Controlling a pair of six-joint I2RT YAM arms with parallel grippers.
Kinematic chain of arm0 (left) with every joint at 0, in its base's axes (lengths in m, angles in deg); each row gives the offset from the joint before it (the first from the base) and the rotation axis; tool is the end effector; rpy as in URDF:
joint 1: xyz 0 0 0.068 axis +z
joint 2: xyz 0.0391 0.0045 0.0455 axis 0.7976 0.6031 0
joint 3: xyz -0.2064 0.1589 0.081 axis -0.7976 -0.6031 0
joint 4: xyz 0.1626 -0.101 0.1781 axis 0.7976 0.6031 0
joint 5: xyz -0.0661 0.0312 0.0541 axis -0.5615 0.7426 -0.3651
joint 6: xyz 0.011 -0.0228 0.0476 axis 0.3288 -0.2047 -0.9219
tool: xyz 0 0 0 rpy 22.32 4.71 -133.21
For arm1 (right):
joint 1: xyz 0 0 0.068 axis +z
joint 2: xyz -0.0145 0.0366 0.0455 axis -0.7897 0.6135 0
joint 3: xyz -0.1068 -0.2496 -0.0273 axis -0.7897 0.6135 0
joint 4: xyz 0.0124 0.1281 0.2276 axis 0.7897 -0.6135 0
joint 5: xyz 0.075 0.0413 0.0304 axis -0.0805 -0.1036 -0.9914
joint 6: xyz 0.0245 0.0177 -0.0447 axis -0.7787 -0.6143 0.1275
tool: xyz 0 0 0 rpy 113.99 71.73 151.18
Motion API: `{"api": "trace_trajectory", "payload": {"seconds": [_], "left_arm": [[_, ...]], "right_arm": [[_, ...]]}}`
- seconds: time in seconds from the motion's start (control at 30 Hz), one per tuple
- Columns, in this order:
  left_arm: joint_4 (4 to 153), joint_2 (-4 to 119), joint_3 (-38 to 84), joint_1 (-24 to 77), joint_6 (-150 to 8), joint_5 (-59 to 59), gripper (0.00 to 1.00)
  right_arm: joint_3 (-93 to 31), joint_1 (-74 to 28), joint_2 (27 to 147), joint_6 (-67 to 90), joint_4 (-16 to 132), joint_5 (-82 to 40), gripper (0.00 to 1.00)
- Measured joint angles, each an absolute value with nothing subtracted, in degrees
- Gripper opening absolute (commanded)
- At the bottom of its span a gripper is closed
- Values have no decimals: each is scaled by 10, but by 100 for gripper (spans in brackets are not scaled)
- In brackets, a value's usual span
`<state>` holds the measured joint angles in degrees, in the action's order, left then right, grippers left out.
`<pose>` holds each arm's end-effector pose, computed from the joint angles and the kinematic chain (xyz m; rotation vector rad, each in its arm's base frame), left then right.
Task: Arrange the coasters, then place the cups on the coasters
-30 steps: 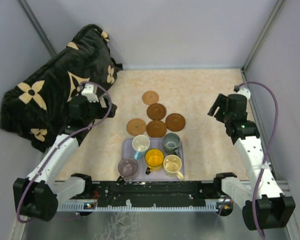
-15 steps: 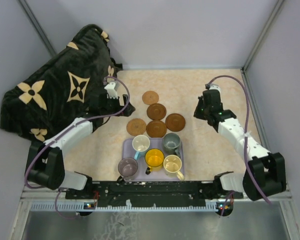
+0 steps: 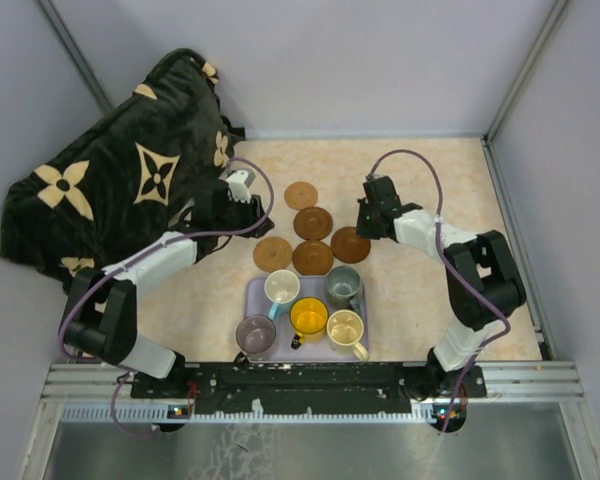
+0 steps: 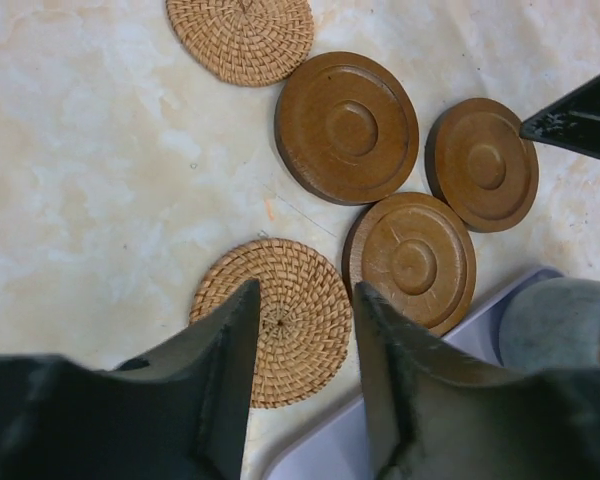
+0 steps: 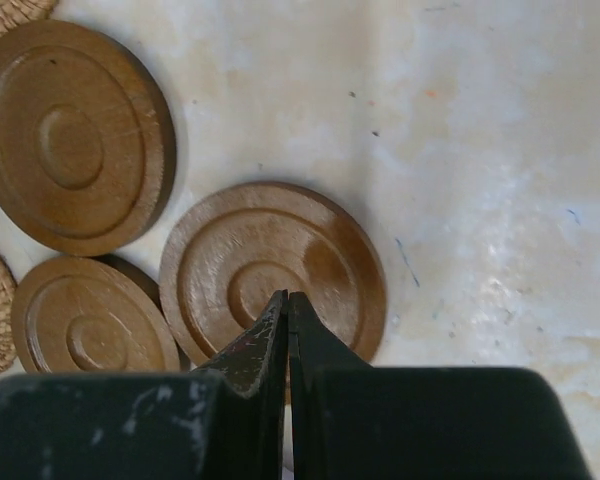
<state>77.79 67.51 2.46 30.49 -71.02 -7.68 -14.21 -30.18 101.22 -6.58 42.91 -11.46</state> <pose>0.2995 -0.1340 0.2334 0.3666 2.1326 -0.6388 0.3207 0.1279 0.1937 0.0870 2.4944 0.3011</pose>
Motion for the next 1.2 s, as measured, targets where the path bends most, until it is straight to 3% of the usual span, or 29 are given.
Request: {"api": "trace_trajectory", "payload": {"seconds": [0.13,0.4,0.53,0.73,1.2], "left_arm": [[766,671,11,305,-708,-80,13],[777,655,-14,302,-705,-80,10],[787,654,-14,292,-706,-79,2],[794,654,-20,273,-705,-79,1],[794,723,-20,249,-705,-76,2]], "right_arm": [[-165,-287,1047,-65,444,-124,0],[-166,-265,1075,-70,452,-137,0],[-166,-264,1078,-77,451,-128,0],[-191,-274,1102,-88,432,-92,0],[-229,-413,1126,-94,408,-68,0]]}}
